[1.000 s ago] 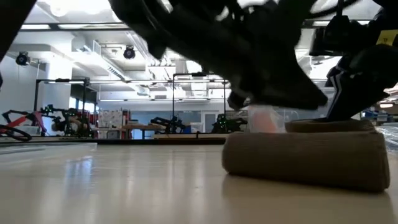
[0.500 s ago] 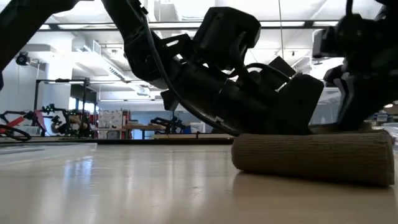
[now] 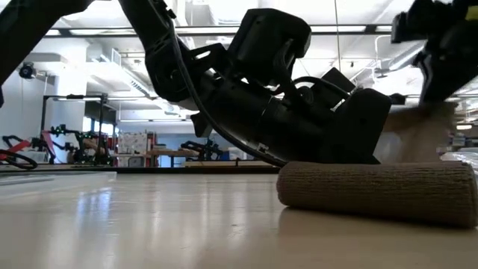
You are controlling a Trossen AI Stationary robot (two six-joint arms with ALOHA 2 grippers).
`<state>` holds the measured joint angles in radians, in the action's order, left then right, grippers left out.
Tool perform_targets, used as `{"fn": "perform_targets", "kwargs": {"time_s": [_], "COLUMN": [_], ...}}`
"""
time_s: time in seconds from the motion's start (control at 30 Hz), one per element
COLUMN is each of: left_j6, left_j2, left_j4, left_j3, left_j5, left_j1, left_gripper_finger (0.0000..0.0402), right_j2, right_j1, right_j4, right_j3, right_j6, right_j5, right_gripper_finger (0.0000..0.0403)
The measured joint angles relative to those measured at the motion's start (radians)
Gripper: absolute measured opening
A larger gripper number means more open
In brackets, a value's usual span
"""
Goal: Roll bandage
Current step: Roll the brown bandage
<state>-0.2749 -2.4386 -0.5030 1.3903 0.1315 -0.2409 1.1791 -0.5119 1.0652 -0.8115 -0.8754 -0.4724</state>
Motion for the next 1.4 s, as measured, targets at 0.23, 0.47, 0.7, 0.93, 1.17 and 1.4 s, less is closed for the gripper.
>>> {"fn": "perform_targets", "kwargs": {"time_s": [0.23,0.47,0.7,0.93,1.17,1.4], "left_j6": [-0.001,-0.001,-0.001,0.0,0.0,0.003], "left_j2": [0.0,0.0,0.0,0.0,0.0,0.0], "left_j4": [-0.001,-0.001,-0.006,-0.008,-0.008,-0.009], "left_j3": [0.0,0.0,-0.002,-0.002,-0.002,-0.002], "left_j5": [-0.004,-0.007,-0.008,-0.01,-0.01,-0.01], "left_j1": [-0.001,-0.002,-0.003,-0.003,-0.003,-0.003], "left_gripper_finger": [0.0022,0.0026,0.0022,0.0029,0.0026,0.0025], "right_j2": [-0.24,-0.377,-0.324,-0.167,0.088,0.28], "right_j1": [0.004,0.014,0.015,0.004,0.004,0.004], "right_j4": [0.082,0.143,0.116,-0.174,-0.315,-0.463], "right_j3": [-0.018,-0.018,-0.009,0.042,0.078,0.08], "right_j6": [-0.081,-0.172,-0.198,-0.054,-0.006,0.035], "right_j5": [-0.12,-0.178,-0.132,-0.075,-0.015,0.067], "right_gripper_finger": [0.0,0.003,0.0112,0.0157,0.0152,0.014]}}
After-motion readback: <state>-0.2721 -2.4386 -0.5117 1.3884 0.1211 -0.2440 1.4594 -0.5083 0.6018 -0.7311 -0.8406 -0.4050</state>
